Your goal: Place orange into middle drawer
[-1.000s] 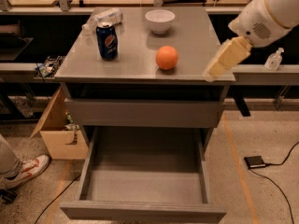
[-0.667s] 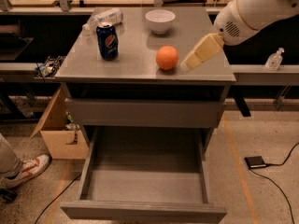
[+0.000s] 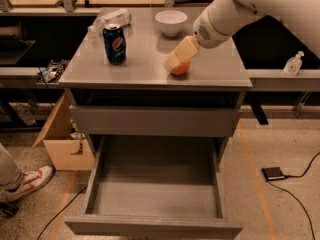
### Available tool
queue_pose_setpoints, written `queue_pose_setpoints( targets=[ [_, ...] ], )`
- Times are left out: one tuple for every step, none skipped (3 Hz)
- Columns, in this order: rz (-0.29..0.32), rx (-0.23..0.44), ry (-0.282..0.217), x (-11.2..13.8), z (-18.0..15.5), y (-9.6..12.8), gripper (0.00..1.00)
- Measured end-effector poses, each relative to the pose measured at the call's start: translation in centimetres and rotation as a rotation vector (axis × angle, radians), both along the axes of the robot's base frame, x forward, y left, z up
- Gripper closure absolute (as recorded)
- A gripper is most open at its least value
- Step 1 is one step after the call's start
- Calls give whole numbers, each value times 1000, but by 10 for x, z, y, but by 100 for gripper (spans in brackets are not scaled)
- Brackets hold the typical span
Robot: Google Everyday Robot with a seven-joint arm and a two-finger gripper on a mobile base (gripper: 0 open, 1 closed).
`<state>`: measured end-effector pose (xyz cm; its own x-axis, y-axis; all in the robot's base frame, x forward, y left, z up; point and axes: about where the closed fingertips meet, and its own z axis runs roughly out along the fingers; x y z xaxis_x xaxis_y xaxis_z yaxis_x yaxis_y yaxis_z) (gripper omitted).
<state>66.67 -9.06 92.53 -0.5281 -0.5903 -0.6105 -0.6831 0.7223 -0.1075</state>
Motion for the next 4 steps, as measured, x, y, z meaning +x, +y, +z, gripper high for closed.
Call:
queue_pose_setpoints(
  targets=[
    [-40, -21, 9, 19, -15, 15, 0],
    [-66, -39, 29, 32, -31, 23, 0],
    [-77, -56, 49, 40, -42, 30, 0],
    [-83, -65, 68, 45, -51, 34, 0]
  ],
)
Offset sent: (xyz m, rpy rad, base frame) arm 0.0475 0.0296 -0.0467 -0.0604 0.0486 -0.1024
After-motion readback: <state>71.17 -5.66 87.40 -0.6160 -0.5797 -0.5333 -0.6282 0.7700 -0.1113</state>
